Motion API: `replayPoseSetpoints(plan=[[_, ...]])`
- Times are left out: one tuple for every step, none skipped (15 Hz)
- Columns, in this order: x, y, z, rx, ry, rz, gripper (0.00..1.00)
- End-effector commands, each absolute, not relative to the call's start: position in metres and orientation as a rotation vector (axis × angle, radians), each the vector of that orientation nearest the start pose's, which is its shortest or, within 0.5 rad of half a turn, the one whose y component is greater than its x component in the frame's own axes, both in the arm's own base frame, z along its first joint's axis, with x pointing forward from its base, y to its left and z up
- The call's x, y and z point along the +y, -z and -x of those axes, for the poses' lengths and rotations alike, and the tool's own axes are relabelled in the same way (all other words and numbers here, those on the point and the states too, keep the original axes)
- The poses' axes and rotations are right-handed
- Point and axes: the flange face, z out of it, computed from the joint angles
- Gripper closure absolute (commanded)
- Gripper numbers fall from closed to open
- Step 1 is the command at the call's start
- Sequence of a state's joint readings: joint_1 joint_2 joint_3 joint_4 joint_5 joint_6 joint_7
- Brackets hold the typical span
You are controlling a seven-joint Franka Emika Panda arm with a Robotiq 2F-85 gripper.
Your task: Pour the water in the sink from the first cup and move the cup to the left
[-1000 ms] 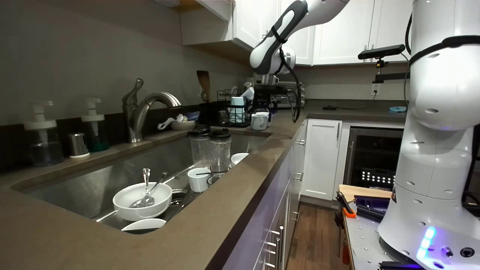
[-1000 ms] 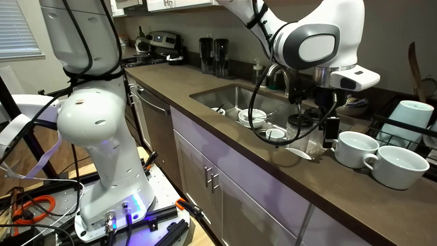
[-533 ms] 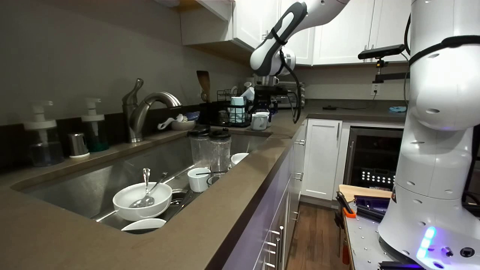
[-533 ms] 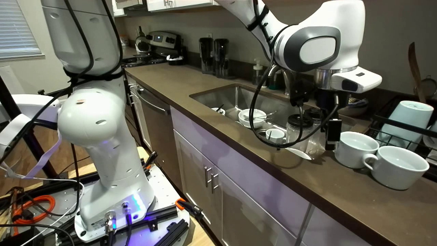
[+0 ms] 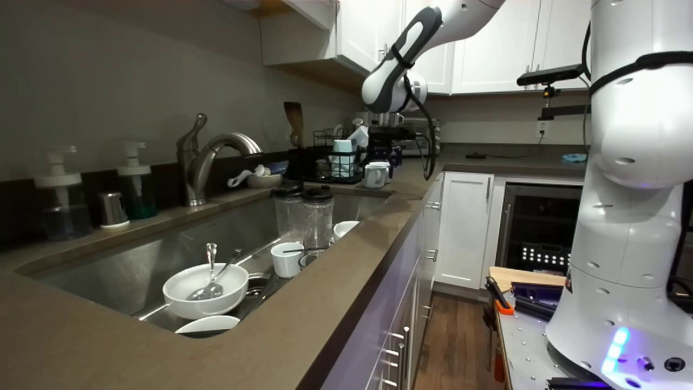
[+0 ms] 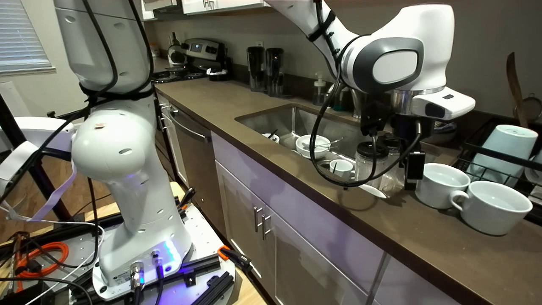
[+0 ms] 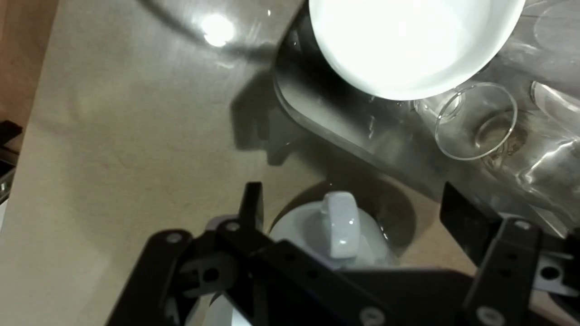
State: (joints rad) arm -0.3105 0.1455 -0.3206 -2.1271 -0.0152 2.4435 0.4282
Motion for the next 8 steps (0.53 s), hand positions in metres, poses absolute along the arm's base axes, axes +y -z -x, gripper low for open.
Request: replayPoseSetpoints(plan=[[-0.343,-0.3615,-0.4705,1.6,0.274,2.781,0.0],[-0.3441,-0.361,-0.4702,1.602,0.27,2.785,0.0],[-0.3453,-0.3605,-0.4699,1.607,0.272,2.787,0.04],[-0.3458,-0.3601,-0.4695,1.607,0.269,2.785,0.26],[-0.3465,-0.3595,-0.4691,1.61,0.27,2.785,0.28],[-0.3469,-0.3589,-0.469,1.613,0.272,2.784,0.31],[-0.3473,-0.3586,-0.4693,1.614,0.274,2.785,0.36],[-0.3477,-0.3582,-0.4699,1.617,0.277,2.786,0.44]])
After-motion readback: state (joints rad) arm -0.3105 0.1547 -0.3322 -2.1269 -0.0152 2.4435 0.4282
